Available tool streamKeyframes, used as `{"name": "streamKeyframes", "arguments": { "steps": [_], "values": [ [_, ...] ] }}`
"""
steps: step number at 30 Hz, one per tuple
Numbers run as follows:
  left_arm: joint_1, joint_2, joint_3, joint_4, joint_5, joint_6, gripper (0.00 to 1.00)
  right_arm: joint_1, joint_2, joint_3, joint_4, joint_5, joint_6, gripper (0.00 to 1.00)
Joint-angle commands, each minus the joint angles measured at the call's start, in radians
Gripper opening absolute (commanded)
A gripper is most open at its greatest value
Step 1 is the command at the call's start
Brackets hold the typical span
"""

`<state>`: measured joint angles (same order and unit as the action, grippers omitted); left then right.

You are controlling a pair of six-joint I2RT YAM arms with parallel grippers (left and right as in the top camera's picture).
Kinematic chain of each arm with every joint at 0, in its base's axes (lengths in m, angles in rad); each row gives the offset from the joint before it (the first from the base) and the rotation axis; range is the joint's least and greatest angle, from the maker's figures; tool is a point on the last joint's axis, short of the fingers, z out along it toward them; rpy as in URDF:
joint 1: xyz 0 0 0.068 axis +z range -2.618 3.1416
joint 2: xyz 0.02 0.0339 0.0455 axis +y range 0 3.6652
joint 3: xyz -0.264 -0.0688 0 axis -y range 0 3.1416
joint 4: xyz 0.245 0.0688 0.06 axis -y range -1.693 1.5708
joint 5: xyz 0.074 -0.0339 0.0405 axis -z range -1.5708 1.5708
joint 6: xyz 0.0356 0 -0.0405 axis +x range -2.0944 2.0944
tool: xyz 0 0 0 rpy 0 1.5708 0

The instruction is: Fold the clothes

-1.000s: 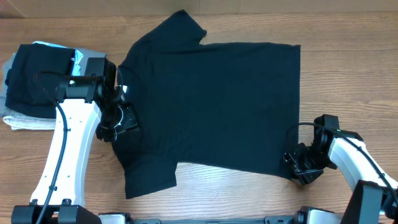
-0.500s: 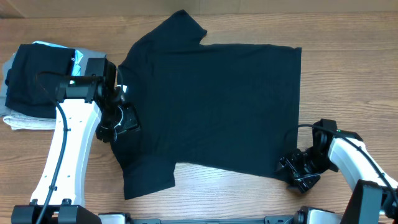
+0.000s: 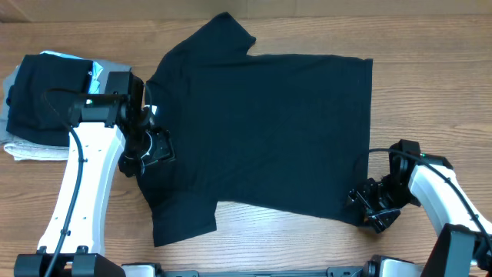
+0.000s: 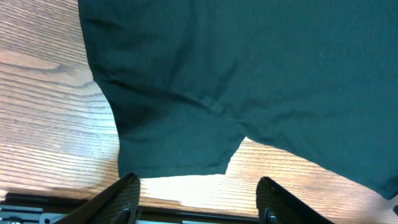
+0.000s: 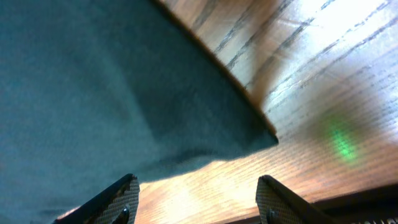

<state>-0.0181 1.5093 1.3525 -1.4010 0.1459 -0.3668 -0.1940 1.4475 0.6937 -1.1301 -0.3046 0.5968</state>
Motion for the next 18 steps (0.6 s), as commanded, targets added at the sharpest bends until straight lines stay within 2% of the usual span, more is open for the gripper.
{"name": "streamKeyframes", "arguments": {
  "steps": [1,18],
  "values": [
    [-0.004,-0.011,-0.003,-0.001,0.012,0.004,0.67,0.002,0.001,-0.041,0.039,0.015,0.034,0.65],
    [-0.004,-0.011,-0.003,-0.001,0.013,0.003,0.70,0.002,0.001,-0.112,0.114,0.050,0.071,0.67]
  ]
}}
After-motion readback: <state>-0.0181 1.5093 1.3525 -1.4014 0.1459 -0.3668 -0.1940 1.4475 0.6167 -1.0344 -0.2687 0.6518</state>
